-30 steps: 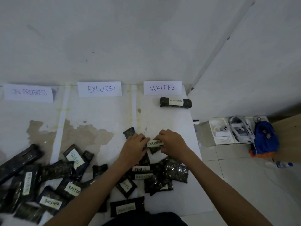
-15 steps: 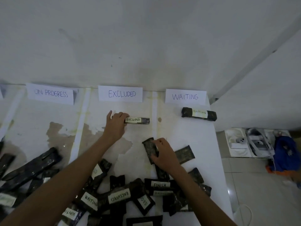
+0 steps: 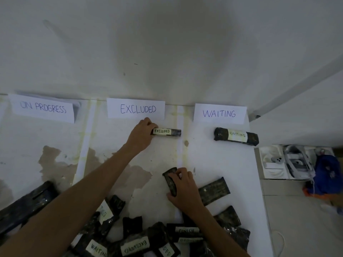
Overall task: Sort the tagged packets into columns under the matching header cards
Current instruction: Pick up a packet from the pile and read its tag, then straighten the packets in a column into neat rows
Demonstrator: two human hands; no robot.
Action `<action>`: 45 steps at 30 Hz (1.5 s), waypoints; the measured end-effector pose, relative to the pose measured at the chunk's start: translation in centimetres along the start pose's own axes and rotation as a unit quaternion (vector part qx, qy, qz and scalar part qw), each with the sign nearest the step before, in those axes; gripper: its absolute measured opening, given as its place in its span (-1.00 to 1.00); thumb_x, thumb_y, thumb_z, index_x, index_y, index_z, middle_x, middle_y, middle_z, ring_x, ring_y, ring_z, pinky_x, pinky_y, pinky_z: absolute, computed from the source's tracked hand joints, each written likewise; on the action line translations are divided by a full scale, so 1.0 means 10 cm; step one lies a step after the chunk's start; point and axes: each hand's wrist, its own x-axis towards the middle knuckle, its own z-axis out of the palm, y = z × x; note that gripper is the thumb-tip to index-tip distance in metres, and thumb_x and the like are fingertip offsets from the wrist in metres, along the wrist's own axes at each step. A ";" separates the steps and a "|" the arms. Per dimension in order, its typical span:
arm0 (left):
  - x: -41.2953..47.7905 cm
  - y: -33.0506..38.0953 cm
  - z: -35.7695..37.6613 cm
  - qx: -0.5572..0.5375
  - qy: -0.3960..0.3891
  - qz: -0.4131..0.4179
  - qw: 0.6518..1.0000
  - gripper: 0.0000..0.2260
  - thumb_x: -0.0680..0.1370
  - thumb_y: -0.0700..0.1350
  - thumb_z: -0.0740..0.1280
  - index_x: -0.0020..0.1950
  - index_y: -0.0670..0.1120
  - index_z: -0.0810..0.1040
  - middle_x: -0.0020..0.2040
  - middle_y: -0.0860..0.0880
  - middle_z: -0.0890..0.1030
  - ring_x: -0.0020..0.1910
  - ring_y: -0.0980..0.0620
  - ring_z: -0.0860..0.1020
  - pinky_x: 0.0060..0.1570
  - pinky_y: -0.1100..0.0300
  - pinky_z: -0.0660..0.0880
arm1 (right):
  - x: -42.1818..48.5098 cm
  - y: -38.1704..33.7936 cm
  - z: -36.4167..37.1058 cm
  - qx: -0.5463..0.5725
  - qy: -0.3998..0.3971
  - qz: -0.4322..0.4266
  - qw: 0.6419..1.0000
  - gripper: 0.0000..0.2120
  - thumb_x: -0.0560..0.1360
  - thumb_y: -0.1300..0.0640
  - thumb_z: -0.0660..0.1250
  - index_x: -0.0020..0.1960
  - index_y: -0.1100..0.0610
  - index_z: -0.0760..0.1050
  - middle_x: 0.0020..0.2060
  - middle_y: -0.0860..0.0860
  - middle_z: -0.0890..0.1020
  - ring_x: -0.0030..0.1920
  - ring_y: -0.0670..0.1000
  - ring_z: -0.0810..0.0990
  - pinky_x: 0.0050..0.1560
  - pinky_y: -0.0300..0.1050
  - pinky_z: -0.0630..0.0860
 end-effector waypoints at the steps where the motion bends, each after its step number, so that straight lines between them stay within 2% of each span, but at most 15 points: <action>1: -0.01 -0.01 0.01 0.002 -0.001 0.000 1.000 -0.70 0.45 -0.29 0.38 0.18 -0.22 0.53 0.03 -0.21 0.47 -0.04 -0.17 0.46 -0.03 -0.09 0.49 | 0.00 0.00 0.00 0.005 -0.003 -0.001 1.000 -0.51 0.27 0.04 0.39 0.17 0.06 0.39 0.06 0.11 0.40 -0.05 0.15 0.43 -0.16 0.02 0.51; 4: -0.03 0.00 -0.01 0.013 -0.002 0.009 1.000 -0.61 0.43 -0.31 0.36 0.26 -0.21 0.48 0.13 -0.23 0.47 0.06 -0.20 0.45 0.05 -0.07 0.45 | 0.03 0.00 -0.10 0.036 -0.014 0.003 0.999 -0.51 0.30 0.16 0.34 0.22 0.09 0.40 0.07 0.14 0.42 -0.03 0.15 0.42 -0.13 0.03 0.50; 7: -0.12 0.10 -0.09 -0.011 0.027 0.019 0.999 -0.57 0.41 -0.32 0.35 0.29 -0.18 0.46 0.19 -0.21 0.46 0.14 -0.21 0.41 0.10 -0.06 0.40 | 0.07 -0.01 -0.27 0.152 -0.005 0.047 0.987 -0.56 0.39 0.29 0.30 0.27 0.16 0.45 0.08 0.15 0.51 0.00 0.04 0.46 0.00 -0.07 0.52; 8: -0.17 0.16 -0.11 -0.028 0.041 0.020 0.999 -0.57 0.42 -0.31 0.35 0.28 -0.18 0.47 0.18 -0.20 0.46 0.14 -0.20 0.40 0.11 -0.05 0.40 | 0.09 0.00 -0.36 0.197 0.002 0.081 0.977 -0.60 0.41 0.32 0.30 0.25 0.18 0.48 0.07 0.13 0.56 -0.01 -0.01 0.48 0.03 -0.17 0.52; 11: -0.43 0.32 -0.15 -0.073 0.072 0.029 0.994 -0.59 0.43 -0.29 0.35 0.27 -0.15 0.47 0.17 -0.16 0.46 0.14 -0.13 0.39 0.15 0.04 0.39 | 0.10 0.02 -0.63 0.307 0.002 0.162 0.938 -0.68 0.45 0.31 0.32 0.19 0.16 0.53 -0.01 0.01 0.61 -0.03 -0.08 0.56 -0.10 -0.50 0.45; 13: -0.65 0.42 -0.15 -0.090 0.074 0.036 0.993 -0.60 0.44 -0.28 0.35 0.28 -0.14 0.47 0.17 -0.14 0.46 0.16 -0.09 0.39 0.17 0.13 0.35 | 0.08 0.02 -0.75 0.363 -0.003 0.174 0.915 -0.70 0.46 0.30 0.31 0.18 0.13 0.55 -0.03 -0.04 0.62 -0.03 -0.10 0.58 -0.08 -0.46 0.46; 15: -0.86 0.50 -0.14 -0.098 0.066 0.041 0.992 -0.60 0.45 -0.27 0.35 0.29 -0.12 0.47 0.17 -0.12 0.47 0.16 -0.06 0.40 0.14 0.20 0.34 | 0.03 0.00 -0.83 0.391 -0.003 0.180 0.902 -0.70 0.46 0.30 0.31 0.17 0.10 0.56 -0.04 -0.06 0.63 -0.03 -0.13 0.59 -0.02 -0.31 0.51; 18: -1.10 0.60 -0.14 -0.093 0.044 0.075 0.992 -0.56 0.43 -0.25 0.38 0.30 -0.09 0.45 0.17 -0.08 0.47 0.14 -0.03 0.41 0.13 0.18 0.38 | -0.04 -0.04 -0.85 0.403 -0.003 0.180 0.897 -0.71 0.46 0.30 0.33 0.15 0.10 0.57 0.00 0.00 0.64 0.04 -0.06 0.60 0.08 -0.16 0.54; 22: -1.40 0.71 -0.16 -0.093 0.041 0.094 0.990 -0.51 0.41 -0.20 0.41 0.33 -0.09 0.42 0.22 -0.07 0.46 0.18 -0.01 0.40 0.15 0.13 0.41 | -0.11 -0.15 -0.82 0.416 -0.006 0.187 0.890 -0.72 0.44 0.31 0.36 0.13 0.14 0.58 0.00 0.09 0.65 0.03 0.02 0.62 0.05 -0.10 0.58; 26: -1.65 0.68 -0.17 -0.001 0.018 0.169 0.985 -0.42 0.38 -0.09 0.44 0.36 -0.05 0.36 0.32 -0.05 0.43 0.28 -0.03 0.35 0.20 0.06 0.39 | -0.17 -0.34 -0.83 0.440 -0.031 0.170 0.881 -0.72 0.44 0.27 0.40 0.13 0.09 0.57 -0.06 0.10 0.68 -0.05 0.02 0.65 -0.03 -0.13 0.60; 29: -1.78 0.60 -0.23 0.039 0.022 0.186 0.982 -0.44 0.36 -0.04 0.47 0.32 -0.06 0.40 0.25 -0.03 0.50 0.23 -0.04 0.40 0.16 0.04 0.43 | -0.18 -0.54 -0.82 0.446 -0.046 0.156 0.880 -0.72 0.44 0.27 0.41 0.14 0.12 0.55 -0.08 0.10 0.68 -0.09 -0.02 0.66 -0.14 -0.24 0.60; 34: -2.01 0.35 -0.46 0.075 0.061 0.151 0.984 -0.46 0.26 -0.08 0.55 0.21 -0.11 0.53 0.09 -0.05 0.60 0.05 -0.07 0.54 0.04 0.04 0.50 | -0.10 -0.96 -0.67 0.441 -0.068 0.120 0.887 -0.75 0.47 0.19 0.40 0.14 0.06 0.53 -0.02 0.08 0.67 -0.04 -0.02 0.65 -0.07 -0.13 0.62; 38: -2.23 -0.04 -0.70 0.083 0.070 0.087 0.990 -0.42 0.22 -0.15 0.57 0.21 -0.11 0.52 0.09 -0.07 0.59 0.04 -0.10 0.57 0.05 0.02 0.49 | 0.03 -1.38 -0.47 0.444 -0.040 0.150 0.883 -0.72 0.53 0.04 0.32 0.22 0.06 0.47 0.05 0.03 0.62 0.00 0.01 0.62 -0.06 -0.12 0.61; 42: -2.39 -0.62 -0.98 0.090 0.061 0.014 0.994 -0.47 0.27 -0.18 0.55 0.21 -0.11 0.52 0.10 -0.09 0.59 0.03 -0.14 0.57 0.02 -0.02 0.48 | 0.17 -1.76 -0.24 0.450 -0.046 0.193 0.870 -0.76 0.58 0.06 0.22 0.20 0.10 0.46 0.04 0.03 0.61 -0.12 -0.01 0.63 -0.11 -0.09 0.54; 45: -2.40 -1.05 -1.17 0.074 0.048 -0.031 0.996 -0.46 0.26 -0.23 0.54 0.22 -0.15 0.51 0.10 -0.14 0.58 0.02 -0.19 0.55 0.00 -0.04 0.45 | 0.27 -1.96 -0.02 0.405 -0.062 0.197 0.890 -0.80 0.54 0.10 0.25 0.16 0.06 0.47 0.01 0.05 0.60 -0.09 0.02 0.62 -0.10 -0.10 0.52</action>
